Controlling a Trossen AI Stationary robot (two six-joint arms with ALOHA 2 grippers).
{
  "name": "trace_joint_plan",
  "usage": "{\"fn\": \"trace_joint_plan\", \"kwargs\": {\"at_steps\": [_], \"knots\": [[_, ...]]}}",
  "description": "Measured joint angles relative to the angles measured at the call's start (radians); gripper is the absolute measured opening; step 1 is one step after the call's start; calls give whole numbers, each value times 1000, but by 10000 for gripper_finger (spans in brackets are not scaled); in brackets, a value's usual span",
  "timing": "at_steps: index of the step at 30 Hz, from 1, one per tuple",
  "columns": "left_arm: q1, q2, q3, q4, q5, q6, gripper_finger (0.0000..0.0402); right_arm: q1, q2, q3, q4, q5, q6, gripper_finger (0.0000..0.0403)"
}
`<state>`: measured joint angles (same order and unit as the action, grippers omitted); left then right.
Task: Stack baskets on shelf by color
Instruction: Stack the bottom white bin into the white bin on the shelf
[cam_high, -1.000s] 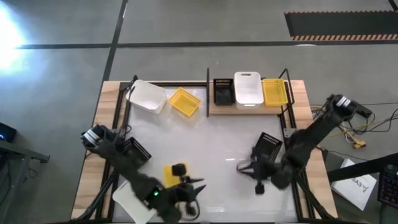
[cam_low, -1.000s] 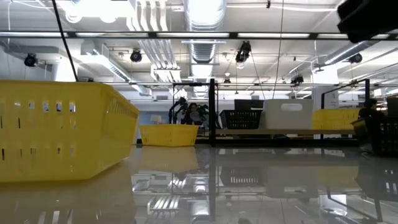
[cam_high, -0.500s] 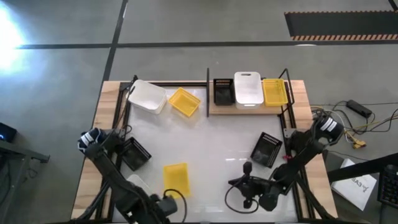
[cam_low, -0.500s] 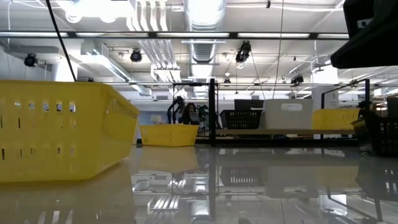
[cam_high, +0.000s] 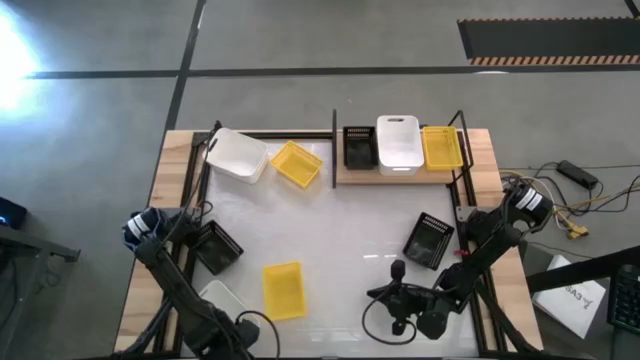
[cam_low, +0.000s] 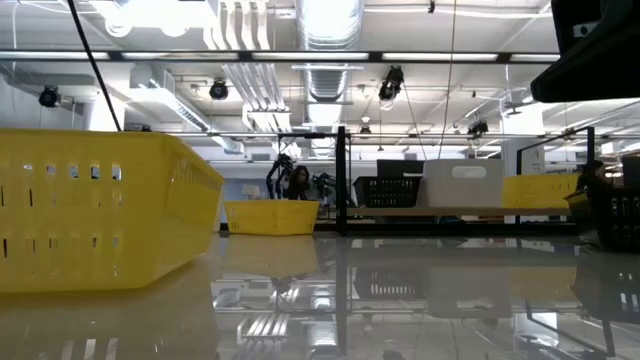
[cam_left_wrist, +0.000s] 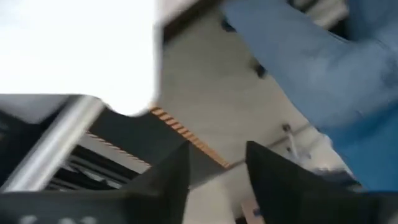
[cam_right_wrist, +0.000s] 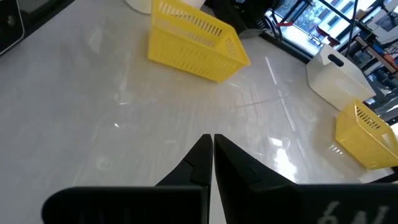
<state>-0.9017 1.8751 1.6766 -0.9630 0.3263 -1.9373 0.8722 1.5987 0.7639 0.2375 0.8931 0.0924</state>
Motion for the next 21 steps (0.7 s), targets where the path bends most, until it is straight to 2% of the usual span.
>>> {"fn": "trace_joint_plan", "kwargs": {"at_steps": [2,4,8,15,18,21], "knots": [[-10,5,-1,-62,-42,-30,175,0,6,0,1,0,0,9],[-29,13,-1,-121,-129,-48,194,0,15,0,0,-1,1,9],[-62,49,-1,-171,-288,-74,202,0,26,0,0,-2,11,9],[-71,166,17,-180,-314,-42,202,0,33,-1,2,-2,20,9],[-71,202,23,-209,-320,-39,185,0,33,-1,7,-2,20,9],[-71,219,27,-211,-327,-26,131,0,33,-1,8,-2,20,9]]}}
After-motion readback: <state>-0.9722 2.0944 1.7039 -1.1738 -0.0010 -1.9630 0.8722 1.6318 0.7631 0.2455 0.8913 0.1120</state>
